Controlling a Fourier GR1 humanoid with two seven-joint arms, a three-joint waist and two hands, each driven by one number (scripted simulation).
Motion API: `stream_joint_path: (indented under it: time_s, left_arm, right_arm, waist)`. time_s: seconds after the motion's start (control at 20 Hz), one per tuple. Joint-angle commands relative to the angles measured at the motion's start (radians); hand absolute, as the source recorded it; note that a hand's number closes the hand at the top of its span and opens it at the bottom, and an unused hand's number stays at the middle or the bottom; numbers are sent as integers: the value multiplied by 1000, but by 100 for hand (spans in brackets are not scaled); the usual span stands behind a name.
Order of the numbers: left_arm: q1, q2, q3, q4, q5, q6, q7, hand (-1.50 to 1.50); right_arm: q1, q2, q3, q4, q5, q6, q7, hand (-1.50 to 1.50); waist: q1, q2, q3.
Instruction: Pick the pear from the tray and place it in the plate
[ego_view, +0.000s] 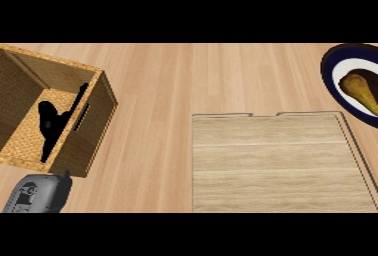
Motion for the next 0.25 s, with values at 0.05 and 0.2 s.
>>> stream_joint_path:
  time_s: [0.05,0.2]
  left_arm:
    - [-17,6,9,57,-8,-13,-14,0]
    - [15,4,-2,-1,2,-16,13,0]
  right_arm:
    - [47,-19,17,8,14,20,-7,-150]
    - [50,-18,25,5,19,38,-18,-150]
  waist:
    - [-9,5,-5]
    - [6,3,-3]
